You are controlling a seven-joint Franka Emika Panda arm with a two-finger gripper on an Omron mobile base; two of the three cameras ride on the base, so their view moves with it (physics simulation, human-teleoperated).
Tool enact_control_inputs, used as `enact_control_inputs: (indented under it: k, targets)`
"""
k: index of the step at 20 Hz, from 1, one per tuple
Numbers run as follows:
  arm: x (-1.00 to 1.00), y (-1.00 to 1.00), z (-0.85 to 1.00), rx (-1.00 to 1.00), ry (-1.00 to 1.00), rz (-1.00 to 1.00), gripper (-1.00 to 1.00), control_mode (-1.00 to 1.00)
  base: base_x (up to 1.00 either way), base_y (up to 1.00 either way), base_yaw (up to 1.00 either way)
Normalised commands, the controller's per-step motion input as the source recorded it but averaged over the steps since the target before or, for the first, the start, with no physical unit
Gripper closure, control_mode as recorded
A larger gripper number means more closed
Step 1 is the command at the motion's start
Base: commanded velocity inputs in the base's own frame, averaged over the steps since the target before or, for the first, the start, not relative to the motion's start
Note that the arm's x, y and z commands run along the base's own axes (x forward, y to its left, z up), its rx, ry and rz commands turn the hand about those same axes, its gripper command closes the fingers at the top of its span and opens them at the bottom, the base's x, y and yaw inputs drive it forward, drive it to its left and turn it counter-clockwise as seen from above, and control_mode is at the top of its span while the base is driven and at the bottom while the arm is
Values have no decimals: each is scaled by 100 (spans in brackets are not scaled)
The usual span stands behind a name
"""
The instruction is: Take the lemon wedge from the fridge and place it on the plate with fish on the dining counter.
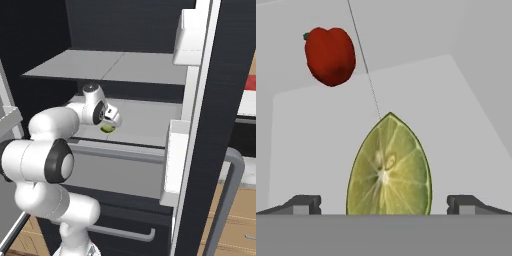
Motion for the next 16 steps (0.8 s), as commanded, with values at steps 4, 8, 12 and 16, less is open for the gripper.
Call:
enact_control_inputs:
  k: [4, 8, 12, 16]
  targets:
    - [0, 0, -24, 0, 4, 0, -100, -100, 0, 0, 0]
    - [0, 0, -21, 0, 4, 0, -100, -100, 0, 0, 0]
    - [0, 0, -22, 0, 3, 0, -100, -100, 0, 0, 0]
    - [0, 0, -22, 0, 1, 0, -100, -100, 0, 0, 0]
